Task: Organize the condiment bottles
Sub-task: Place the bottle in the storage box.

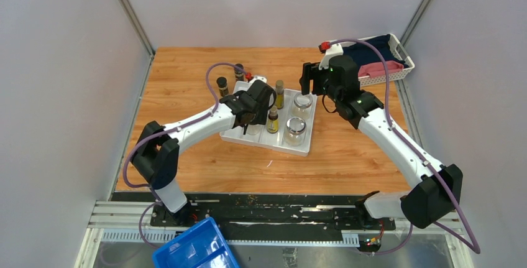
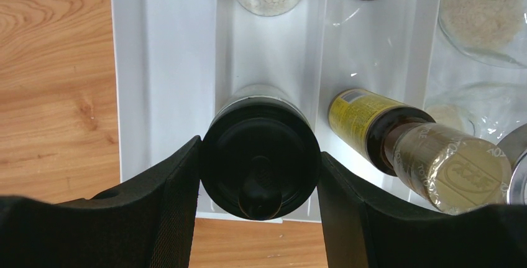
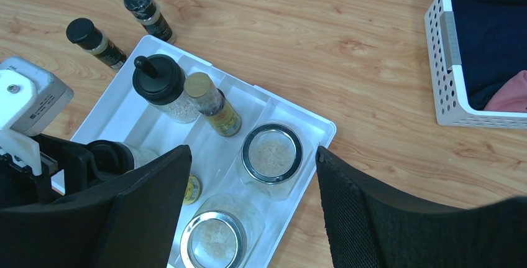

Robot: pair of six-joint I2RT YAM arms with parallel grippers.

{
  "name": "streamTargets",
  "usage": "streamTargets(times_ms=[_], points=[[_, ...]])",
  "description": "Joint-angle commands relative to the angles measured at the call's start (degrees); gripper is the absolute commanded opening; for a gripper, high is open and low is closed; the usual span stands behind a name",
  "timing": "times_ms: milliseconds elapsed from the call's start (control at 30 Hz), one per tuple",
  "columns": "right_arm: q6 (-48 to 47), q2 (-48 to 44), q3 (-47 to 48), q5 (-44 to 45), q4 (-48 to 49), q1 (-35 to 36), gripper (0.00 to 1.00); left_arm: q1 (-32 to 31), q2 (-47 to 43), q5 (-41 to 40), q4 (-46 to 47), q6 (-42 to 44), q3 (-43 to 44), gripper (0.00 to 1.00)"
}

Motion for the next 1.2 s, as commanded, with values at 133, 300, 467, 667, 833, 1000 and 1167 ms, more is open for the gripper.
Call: streamTargets(times_ms=[133, 300, 467, 667, 833, 1000, 1167], points=[[-0.64, -0.88, -0.85, -0.71, 1.24, -0.79, 0.77, -0.48, 1.69, -3.15, 2.46, 1.56, 1.75, 0.25], [-0.65, -0.41, -0.85, -0.93, 1.24, -0.79, 0.77, -0.48, 1.36, -3.24, 2.48, 1.62, 1.52, 0.57], [-0.62, -0.54, -0.82, -0.97, 1.2, -0.79, 0.77, -0.48, 0.82, -3.15, 2.42, 1.67, 1.6, 0.65], [-0.62, -0.32, -0.59, -1.06, 0.98, -0.79, 0.77, -0.48, 0.37, -3.12, 2.34, 1.54, 1.42, 0.76], [-0.7, 0.0, -0.35, -1.26, 0.85, -0.79, 0.77, -0.48, -0.42, -3.81, 2.18, 1.53, 1.63, 0.83], [-0.69, 0.29, 0.06, -1.5, 0.85, -0.79, 0.77, -0.48, -2.23, -4.6, 1.71, 1.54, 2.18, 0.94], [-0.53, 0.76, 0.37, -1.85, 0.85, -0.81, 0.77, -0.48, -4.83, -6.13, 0.64, 2.0, 3.57, 0.96]])
